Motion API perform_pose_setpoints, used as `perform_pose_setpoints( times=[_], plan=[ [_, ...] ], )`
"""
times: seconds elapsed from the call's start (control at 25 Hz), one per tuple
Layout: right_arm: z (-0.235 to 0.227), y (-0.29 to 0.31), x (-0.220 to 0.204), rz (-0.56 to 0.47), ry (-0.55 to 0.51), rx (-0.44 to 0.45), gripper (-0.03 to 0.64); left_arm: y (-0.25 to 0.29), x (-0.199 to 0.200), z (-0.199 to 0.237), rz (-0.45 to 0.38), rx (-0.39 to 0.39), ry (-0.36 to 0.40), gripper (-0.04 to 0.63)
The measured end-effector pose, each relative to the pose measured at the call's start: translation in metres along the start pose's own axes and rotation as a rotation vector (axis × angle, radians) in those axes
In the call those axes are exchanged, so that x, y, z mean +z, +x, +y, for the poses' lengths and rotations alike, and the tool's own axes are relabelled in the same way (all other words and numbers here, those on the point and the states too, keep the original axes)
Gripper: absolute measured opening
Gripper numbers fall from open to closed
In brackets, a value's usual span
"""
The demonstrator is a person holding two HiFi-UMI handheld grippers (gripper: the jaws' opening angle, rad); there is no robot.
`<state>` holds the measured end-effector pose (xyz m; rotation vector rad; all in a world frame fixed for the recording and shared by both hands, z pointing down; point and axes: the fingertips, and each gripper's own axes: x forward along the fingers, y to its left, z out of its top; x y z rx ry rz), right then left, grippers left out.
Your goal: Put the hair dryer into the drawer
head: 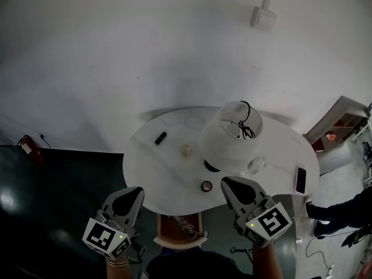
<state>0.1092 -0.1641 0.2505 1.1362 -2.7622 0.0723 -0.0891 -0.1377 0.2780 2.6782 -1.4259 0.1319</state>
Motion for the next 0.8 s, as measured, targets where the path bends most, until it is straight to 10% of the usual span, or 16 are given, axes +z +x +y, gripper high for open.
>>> perform_pose_setpoints(
  times=[0.8],
  plan=[
    [0.014, -0.007, 0.017, -0.038, -0.022, -0.003, 0.017, -0.012, -0.003, -0.011, 0.015, 0.009, 0.008, 0.012]
  ],
)
